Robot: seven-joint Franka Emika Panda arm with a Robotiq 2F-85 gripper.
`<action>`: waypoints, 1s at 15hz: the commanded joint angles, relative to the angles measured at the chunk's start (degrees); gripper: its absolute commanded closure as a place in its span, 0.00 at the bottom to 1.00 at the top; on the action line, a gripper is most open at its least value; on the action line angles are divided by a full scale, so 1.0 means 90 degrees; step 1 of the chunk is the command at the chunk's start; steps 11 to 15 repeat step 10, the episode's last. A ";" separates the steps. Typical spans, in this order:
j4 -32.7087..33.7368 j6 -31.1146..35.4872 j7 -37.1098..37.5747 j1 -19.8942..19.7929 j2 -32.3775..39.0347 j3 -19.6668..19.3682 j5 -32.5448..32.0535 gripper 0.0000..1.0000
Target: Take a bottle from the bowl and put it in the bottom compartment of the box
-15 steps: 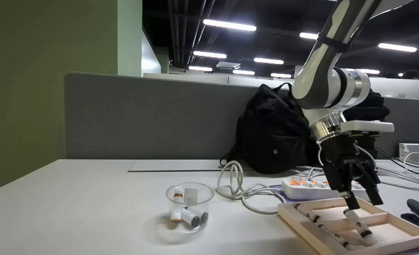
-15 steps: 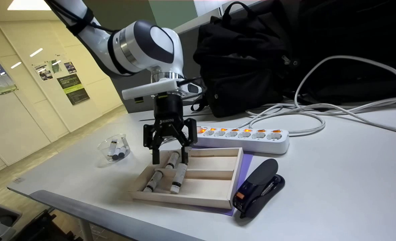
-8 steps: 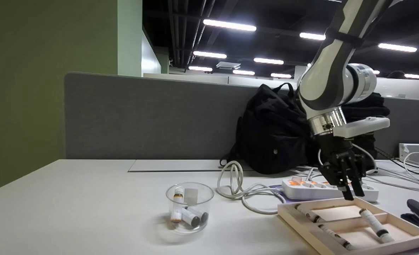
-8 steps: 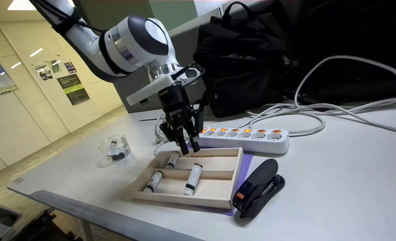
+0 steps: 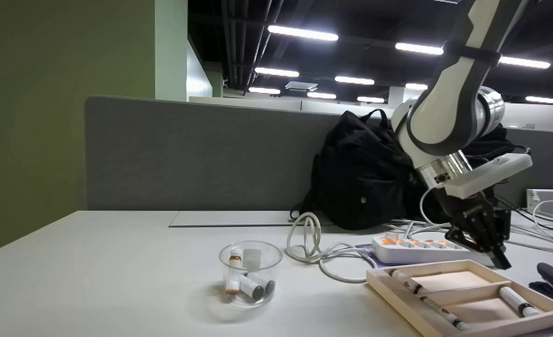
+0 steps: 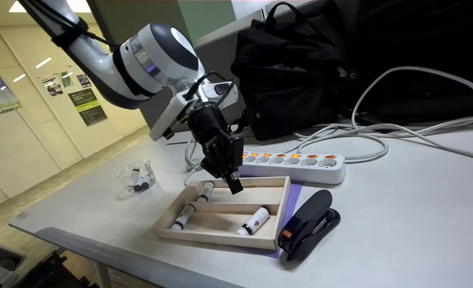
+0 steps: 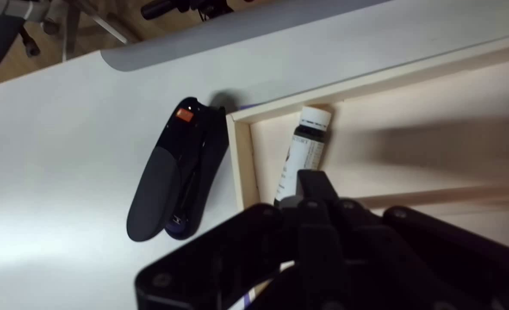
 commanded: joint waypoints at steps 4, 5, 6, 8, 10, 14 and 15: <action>-0.0328 -0.0115 -0.0267 -0.0074 -0.0335 0.0260 0.0226 0.75; -0.0085 -0.0161 -0.0046 -0.0030 -0.0027 0.0183 0.0087 0.74; -0.0090 -0.0160 -0.0070 -0.0026 -0.0033 0.0213 0.0099 0.94; -0.0088 -0.0160 -0.0071 -0.0026 -0.0009 0.0213 0.0097 0.79; -0.0087 -0.0159 -0.0072 -0.0031 0.0006 0.0210 0.0096 0.74; -0.0087 -0.0159 -0.0072 -0.0031 0.0006 0.0210 0.0096 0.74; -0.0087 -0.0159 -0.0072 -0.0031 0.0006 0.0210 0.0096 0.74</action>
